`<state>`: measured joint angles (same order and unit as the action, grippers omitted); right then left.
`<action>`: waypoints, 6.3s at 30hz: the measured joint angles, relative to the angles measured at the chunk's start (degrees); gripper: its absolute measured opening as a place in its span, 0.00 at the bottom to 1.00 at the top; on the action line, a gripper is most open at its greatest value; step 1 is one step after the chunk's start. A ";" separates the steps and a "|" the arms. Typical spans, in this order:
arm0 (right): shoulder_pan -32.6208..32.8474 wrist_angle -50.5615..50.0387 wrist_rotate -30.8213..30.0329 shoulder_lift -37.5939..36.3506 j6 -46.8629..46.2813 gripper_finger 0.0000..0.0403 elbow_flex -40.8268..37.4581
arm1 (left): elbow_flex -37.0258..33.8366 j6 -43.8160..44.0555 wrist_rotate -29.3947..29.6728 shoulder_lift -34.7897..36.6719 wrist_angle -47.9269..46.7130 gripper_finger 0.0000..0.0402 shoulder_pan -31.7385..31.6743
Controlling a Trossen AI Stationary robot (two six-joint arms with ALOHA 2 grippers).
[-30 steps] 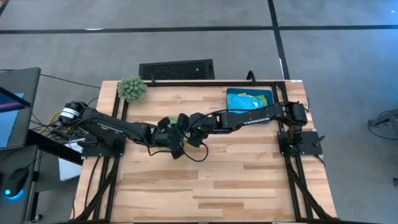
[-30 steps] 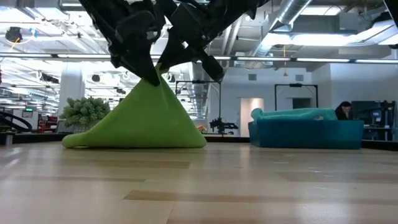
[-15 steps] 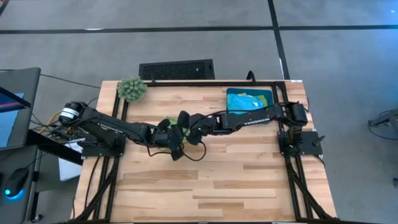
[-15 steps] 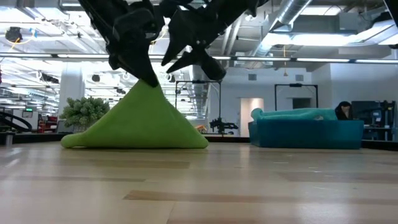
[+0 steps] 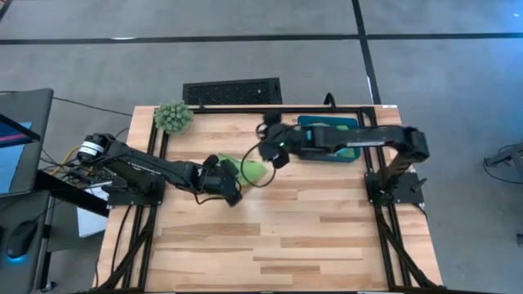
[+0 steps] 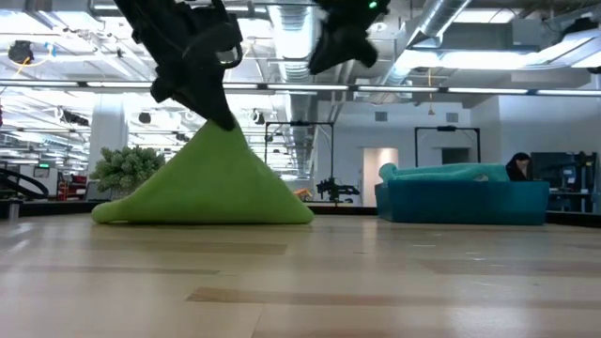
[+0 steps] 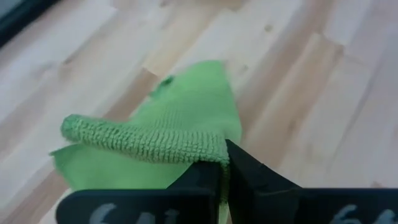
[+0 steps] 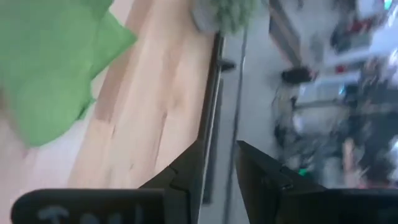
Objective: Fold microfiber towels
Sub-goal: Fold the green microfiber cloth
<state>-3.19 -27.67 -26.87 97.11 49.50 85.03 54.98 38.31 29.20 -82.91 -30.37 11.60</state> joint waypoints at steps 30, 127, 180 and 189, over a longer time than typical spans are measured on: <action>-0.97 -10.27 4.73 -10.54 -12.12 0.29 -0.02 | 0.00 76.64 11.19 -0.71 -39.47 0.00 12.16; -9.61 -27.08 37.33 -9.51 -9.60 0.29 -0.02 | 17.77 44.81 10.58 -17.93 -5.32 0.00 23.15; 8.37 17.14 55.62 27.18 -25.71 0.29 -0.02 | 16.85 58.51 -13.40 -18.45 -12.33 0.00 30.63; 5.33 12.83 59.67 29.13 -28.70 0.29 -0.19 | 16.85 58.58 -13.43 -18.45 -12.22 0.00 30.61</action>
<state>2.14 -14.84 32.80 126.23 20.80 84.84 71.83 96.88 15.77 -101.36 -42.59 42.22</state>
